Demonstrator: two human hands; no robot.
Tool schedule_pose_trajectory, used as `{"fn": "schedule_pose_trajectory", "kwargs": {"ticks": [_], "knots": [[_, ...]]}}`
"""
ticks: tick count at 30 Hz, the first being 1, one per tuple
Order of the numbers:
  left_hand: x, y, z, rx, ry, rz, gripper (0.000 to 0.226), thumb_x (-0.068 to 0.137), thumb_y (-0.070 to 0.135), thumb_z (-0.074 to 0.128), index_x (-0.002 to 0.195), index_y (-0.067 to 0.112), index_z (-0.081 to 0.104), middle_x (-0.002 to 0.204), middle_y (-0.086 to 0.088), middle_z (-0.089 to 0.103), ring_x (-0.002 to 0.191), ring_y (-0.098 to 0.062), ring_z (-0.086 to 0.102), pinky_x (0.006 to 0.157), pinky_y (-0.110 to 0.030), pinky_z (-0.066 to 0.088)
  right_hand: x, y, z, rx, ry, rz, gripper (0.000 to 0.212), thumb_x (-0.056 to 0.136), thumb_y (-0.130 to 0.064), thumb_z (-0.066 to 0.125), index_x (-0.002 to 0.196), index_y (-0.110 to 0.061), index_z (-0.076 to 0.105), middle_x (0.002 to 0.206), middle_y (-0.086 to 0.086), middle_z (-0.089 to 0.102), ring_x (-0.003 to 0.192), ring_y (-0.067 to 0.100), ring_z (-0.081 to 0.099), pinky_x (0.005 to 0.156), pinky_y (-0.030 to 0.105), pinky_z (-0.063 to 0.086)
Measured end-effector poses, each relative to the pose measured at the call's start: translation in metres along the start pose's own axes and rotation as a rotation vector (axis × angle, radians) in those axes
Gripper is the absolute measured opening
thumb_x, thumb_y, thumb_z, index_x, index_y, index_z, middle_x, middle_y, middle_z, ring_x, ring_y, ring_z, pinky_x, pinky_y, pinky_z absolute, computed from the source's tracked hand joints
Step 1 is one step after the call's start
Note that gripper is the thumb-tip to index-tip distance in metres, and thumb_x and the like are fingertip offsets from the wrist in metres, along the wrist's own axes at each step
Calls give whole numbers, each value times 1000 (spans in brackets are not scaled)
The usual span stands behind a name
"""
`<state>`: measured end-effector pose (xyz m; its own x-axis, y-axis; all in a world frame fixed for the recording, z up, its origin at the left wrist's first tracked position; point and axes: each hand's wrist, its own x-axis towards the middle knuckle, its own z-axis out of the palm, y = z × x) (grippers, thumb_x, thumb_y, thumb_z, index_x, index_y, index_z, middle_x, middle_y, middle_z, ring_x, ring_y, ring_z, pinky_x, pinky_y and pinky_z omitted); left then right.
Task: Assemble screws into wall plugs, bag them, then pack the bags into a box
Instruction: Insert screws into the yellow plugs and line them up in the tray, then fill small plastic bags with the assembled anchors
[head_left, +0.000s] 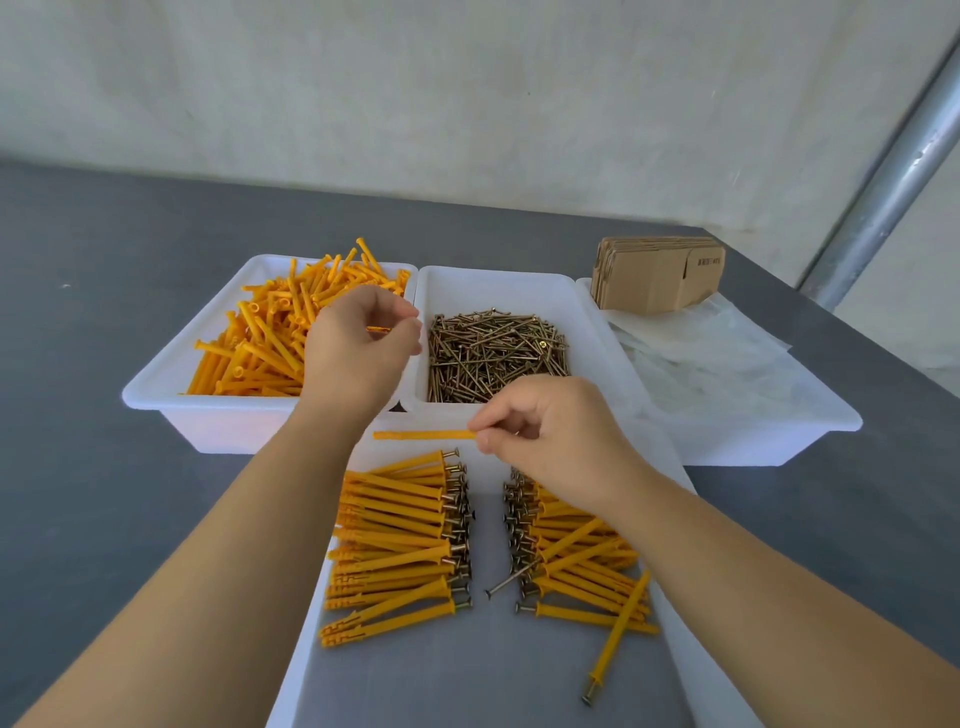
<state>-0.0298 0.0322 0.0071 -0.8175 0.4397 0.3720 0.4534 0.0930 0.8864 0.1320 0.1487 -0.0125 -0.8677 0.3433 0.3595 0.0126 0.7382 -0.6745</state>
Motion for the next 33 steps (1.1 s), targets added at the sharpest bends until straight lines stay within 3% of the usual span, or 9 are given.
{"fn": "schedule_pose_trajectory", "kwargs": {"ticks": [5, 9, 12, 18, 22, 24, 27, 30, 33], "knots": [[-1, -4, 4, 10, 24, 32, 9, 91, 15, 63, 85, 21, 67, 77, 8, 69, 76, -13, 70, 64, -32, 54, 1, -3, 19, -104, -101, -46, 13, 84, -4, 72, 92, -13, 78, 91, -4, 70, 80, 7, 66, 76, 22, 56], [-4, -4, 12, 56, -42, 73, 8, 92, 16, 63, 87, 20, 68, 83, 6, 70, 74, -18, 69, 60, -32, 54, 1, -7, 38, -361, -142, -198, 16, 90, -12, 63, 95, -16, 77, 98, 0, 70, 94, 17, 62, 83, 38, 51], [-8, -4, 17, 92, -108, 113, 8, 92, 14, 64, 89, 19, 70, 83, 4, 71, 76, -17, 68, 65, -29, 52, 0, -8, 46, -512, -186, -276, 21, 94, -17, 56, 96, -20, 77, 97, -3, 70, 100, 19, 52, 78, 41, 50], [-9, -6, 20, 167, -142, 160, 8, 91, 12, 64, 92, 14, 71, 79, 6, 68, 74, -12, 64, 66, -25, 48, 1, -16, 33, -393, -52, -301, 14, 92, -21, 65, 98, -17, 77, 93, 0, 65, 88, 18, 58, 70, 37, 50], [-8, -10, 18, 176, -112, 134, 8, 92, 14, 64, 94, 15, 71, 82, 5, 69, 68, -8, 61, 61, -21, 42, 14, -10, 2, -270, 276, -122, 15, 94, -17, 63, 104, -19, 74, 82, -16, 62, 68, -3, 50, 66, 25, 44], [-7, -13, 17, 198, -110, 125, 7, 93, 17, 63, 94, 16, 70, 84, 5, 70, 69, -9, 63, 60, -20, 42, 24, 1, -21, -347, 351, 23, 23, 97, -15, 58, 114, -21, 71, 86, -15, 64, 69, -1, 51, 70, 25, 45], [-3, -15, 18, 238, -82, 121, 6, 92, 20, 65, 90, 19, 70, 80, 11, 67, 68, -5, 62, 57, -20, 40, 35, 28, -54, -494, 358, 252, 37, 97, -8, 50, 130, -21, 61, 111, 2, 66, 98, 20, 61, 84, 34, 49], [1, -19, 14, 300, 5, 111, 6, 91, 22, 65, 87, 21, 69, 75, 17, 62, 67, -1, 58, 54, -19, 38, 42, 59, -81, -663, 324, 490, 41, 95, -9, 51, 132, -25, 59, 132, 9, 55, 123, 32, 46, 94, 42, 45], [4, -24, 10, 306, 16, 77, 7, 91, 22, 64, 87, 21, 70, 74, 17, 61, 67, -2, 57, 53, -20, 37, 48, 81, -96, -717, 70, 773, 37, 100, -25, 43, 135, -28, 55, 144, 11, 46, 136, 35, 34, 110, 45, 31]]}}
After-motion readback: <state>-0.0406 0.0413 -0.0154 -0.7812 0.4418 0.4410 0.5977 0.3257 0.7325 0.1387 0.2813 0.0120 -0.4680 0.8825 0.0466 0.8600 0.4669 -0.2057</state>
